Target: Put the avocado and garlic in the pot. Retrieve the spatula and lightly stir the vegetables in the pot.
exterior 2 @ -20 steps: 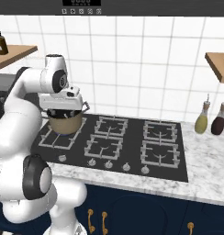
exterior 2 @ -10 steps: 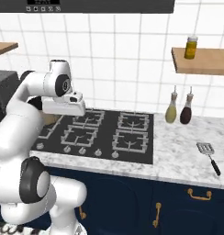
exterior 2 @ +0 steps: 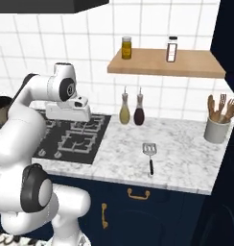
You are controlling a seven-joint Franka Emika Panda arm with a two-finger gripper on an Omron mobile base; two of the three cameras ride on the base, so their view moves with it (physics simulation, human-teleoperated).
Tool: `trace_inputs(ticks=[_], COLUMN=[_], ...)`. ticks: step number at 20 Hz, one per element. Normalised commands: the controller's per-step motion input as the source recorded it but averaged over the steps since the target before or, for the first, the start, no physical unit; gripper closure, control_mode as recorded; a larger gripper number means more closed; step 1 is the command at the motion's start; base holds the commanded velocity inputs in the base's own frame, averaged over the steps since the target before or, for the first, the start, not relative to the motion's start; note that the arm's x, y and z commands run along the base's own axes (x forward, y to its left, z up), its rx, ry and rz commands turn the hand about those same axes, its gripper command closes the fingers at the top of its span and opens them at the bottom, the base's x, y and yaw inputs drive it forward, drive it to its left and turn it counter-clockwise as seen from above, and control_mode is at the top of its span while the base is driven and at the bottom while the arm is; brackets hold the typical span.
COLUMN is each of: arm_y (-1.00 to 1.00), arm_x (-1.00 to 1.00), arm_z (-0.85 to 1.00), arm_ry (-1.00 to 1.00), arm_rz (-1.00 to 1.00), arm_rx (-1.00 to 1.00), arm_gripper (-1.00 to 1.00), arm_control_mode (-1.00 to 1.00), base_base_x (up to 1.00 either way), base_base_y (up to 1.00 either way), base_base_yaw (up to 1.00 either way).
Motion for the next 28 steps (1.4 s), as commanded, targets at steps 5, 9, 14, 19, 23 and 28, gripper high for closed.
trace_inputs(ticks=[5, 9, 14, 19, 23, 28], arm_y=[0.0, -0.55, -0.91, -0.89, -0.56, -0.35], arm_x=[0.0, 0.39, 0.0, -0.01, -0.09, -0.31], arm_z=[0.0, -0.56, -0.67, -0.58, -0.5, -0.48], arm_ry=[0.0, 0.15, 0.16, 0.03, -0.04, -0.14], arm_rz=[0.0, 0.0, -0.06, -0.03, 0.0, 0.0], arm_rx=[0.0, -0.01, -0.05, -0.03, 0.0, 0.0], arm_gripper=[-1.0, -1.0, -1.0, -1.0, -1.0, -1.0], arm_control_mode=[1.0, -1.0, -1.0, -1.0, -1.0, -1.0], base_base_x=[0.5, 0.0, 0.0, 0.0, 0.0, 0.0], base_base_y=[-0.74, 0.0, 0.0, 0.0, 0.0, 0.0], base_base_yaw=[0.0, 0.0, 0.0, 0.0, 0.0, 0.0])
